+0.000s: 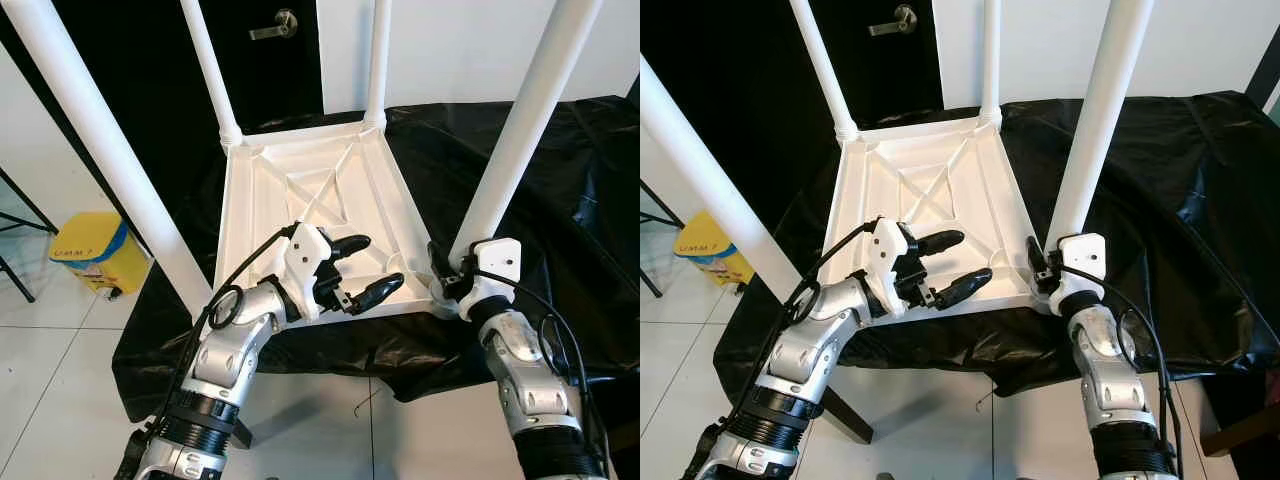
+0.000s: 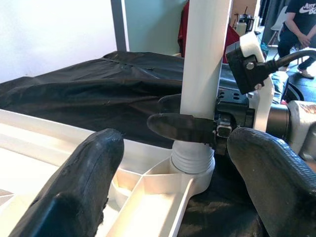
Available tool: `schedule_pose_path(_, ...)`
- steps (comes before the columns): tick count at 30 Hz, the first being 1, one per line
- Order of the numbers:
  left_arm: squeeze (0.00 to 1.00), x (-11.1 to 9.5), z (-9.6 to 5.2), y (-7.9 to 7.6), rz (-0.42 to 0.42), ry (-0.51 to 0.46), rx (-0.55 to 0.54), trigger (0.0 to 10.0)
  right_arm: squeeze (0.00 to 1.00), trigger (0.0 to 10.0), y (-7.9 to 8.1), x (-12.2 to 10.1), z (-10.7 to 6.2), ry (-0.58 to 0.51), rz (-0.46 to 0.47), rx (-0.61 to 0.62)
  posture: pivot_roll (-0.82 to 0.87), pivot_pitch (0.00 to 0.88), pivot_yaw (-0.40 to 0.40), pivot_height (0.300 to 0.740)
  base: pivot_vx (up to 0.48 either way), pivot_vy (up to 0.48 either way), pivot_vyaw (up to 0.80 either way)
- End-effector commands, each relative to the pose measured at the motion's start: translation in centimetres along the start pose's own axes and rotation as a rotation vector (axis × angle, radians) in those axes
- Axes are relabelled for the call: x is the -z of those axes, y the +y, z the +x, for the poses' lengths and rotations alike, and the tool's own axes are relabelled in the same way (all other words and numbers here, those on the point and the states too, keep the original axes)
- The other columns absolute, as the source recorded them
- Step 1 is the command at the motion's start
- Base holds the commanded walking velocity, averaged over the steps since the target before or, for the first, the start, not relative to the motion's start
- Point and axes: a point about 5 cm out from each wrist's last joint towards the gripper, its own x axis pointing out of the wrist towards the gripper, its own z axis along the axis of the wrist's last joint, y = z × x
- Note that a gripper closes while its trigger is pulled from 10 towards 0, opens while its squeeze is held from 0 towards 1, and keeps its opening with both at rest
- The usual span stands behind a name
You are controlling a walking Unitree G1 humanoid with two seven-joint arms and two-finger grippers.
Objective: Building children table
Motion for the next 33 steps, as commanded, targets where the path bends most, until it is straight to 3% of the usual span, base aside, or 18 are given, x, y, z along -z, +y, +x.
schedule_pose_path(1, 0.0, 0.2, -0.1, 0.2, -0.001, 0.017, -0.054, 10.0, 0.0, 10.0, 0.5, 1.3, -0.5, 0.075, -0.021, 0.078, -0.11, 0.0, 0.045, 0.74, 0.0, 0.0, 0.0)
schedule_pose_path(5, 0.0, 0.2, -0.1, 0.2, -0.001, 0.017, -0.054, 10.0, 0.0, 10.0, 0.6, 1.4, -0.5, 0.082, -0.015, 0.11, -0.11, 0.0, 0.045, 0.74, 0.0, 0.0, 0.0)
schedule_pose_path(9, 0.0, 0.2, -0.1, 0.4, 0.007, 0.02, -0.062, 10.0, 0.0, 10.0, 1.9, 1.5, -0.8, 0.092, 0.02, 0.174, -0.11, 0.0, 0.041, 0.74, 0.0, 0.0, 0.0)
schedule_pose_path(13, 0.0, 0.2, -0.1, 0.5, 0.009, 0.02, -0.069, 10.0, 0.0, 10.0, 2.7, 1.4, -0.9, 0.092, 0.032, 0.162, -0.11, 0.0, 0.042, 0.74, 0.0, 0.0, 0.0)
schedule_pose_path(21, 0.0, 0.1, 0.0, 0.9, 0.015, 0.016, -0.078, 10.0, 0.0, 10.0, 2.6, 1.0, -0.6, 0.084, 0.008, 0.192, -0.11, 0.0, 0.045, 0.74, 0.0, 0.0, 0.0)
schedule_pose_path(22, 0.0, 0.0, 0.0, 0.9, 0.016, 0.015, -0.08, 10.0, 0.06, 10.0, 2.6, 1.0, -0.5, 0.083, 0.005, 0.194, -0.11, 0.0, 0.045, 0.74, 0.0, 0.0, 0.0)
schedule_pose_path(23, 0.0, 0.0, 0.0, 0.9, 0.016, 0.015, -0.08, 10.0, 0.06, 10.0, 2.6, 1.0, -0.5, 0.083, 0.005, 0.194, -0.11, 0.0, 0.045, 0.74, 0.0, 0.0, 0.0)
schedule_pose_path(24, 0.0, 0.0, 0.1, 1.0, 0.016, 0.009, -0.084, 10.0, 1.0, 10.0, 2.5, 0.8, -0.5, 0.069, 0.002, 0.186, -0.12, 0.0, 0.045, 0.74, 0.0, 0.0, 0.0)
schedule_pose_path(33, 0.0, 0.0, 0.3, 1.1, 0.015, 0.005, -0.086, 10.0, 1.0, 10.0, 1.6, 0.1, -0.5, 0.023, 0.017, 0.085, -0.13, 0.0, 0.045, 0.74, 0.0, 0.0, 0.0)
